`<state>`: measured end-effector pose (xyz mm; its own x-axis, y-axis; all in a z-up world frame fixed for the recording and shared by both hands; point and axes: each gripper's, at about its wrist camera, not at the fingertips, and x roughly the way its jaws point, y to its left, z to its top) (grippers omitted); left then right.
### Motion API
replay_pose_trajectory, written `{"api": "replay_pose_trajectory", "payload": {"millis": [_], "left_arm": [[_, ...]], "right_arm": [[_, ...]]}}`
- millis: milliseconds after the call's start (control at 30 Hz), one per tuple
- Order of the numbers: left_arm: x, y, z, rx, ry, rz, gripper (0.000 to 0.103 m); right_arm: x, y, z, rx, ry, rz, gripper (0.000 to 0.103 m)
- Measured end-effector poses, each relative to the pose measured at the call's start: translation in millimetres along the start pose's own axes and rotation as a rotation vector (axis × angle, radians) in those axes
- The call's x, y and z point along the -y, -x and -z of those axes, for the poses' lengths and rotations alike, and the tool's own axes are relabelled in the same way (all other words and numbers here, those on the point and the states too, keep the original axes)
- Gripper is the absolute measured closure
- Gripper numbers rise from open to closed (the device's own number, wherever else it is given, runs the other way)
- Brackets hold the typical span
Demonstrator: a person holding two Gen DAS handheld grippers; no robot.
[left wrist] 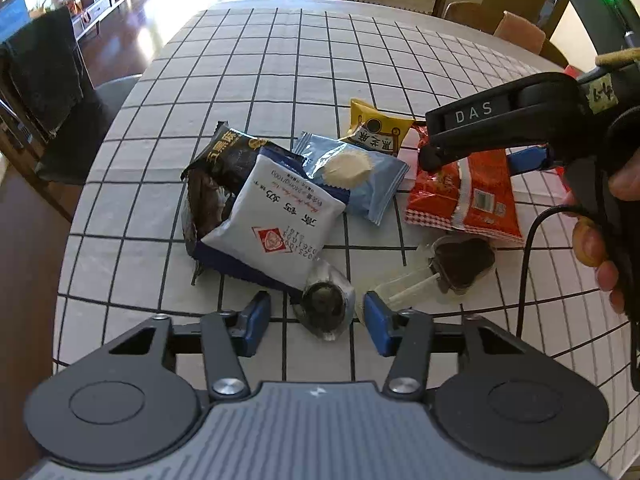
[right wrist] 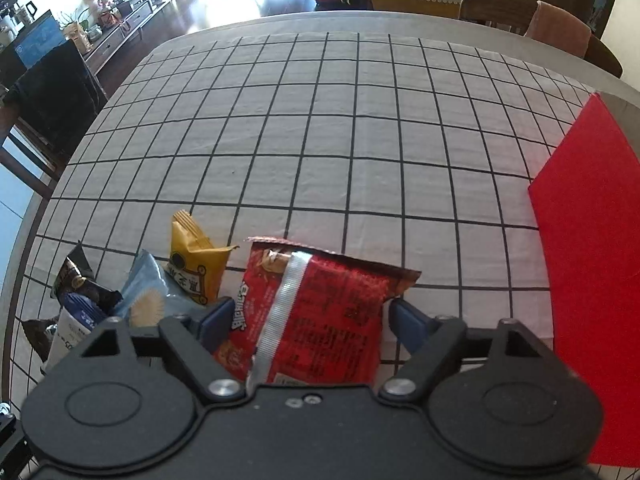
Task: Organize snacks
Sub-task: 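Grasp the red chip bag with the right tool while the left tool grasps the dark round wrapped candy, then carry both snacks over the red box and open both tools to drop them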
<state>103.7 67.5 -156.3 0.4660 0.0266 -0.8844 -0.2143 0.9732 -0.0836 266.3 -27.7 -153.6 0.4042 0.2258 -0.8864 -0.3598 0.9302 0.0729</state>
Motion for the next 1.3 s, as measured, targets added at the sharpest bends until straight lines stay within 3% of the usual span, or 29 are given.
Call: {"api": "replay_pose_trajectory", "payload": {"millis": [167,633,1300], "left_arm": [[6,0,1,0.006,-0.048,-0.024,0.07],[1,7,4,0.0,-0.013,0.019,0.073],[25,53,14,0.031,-0.011,0.048,0.073]], "right_arm": [[5,-2,5,0.001,0.006,-0.019,0.032],[44,23,29,0.028,-0.016,-0.069,0.038],[96,141,74,0.074,0.034,-0.198,0.04]]}}
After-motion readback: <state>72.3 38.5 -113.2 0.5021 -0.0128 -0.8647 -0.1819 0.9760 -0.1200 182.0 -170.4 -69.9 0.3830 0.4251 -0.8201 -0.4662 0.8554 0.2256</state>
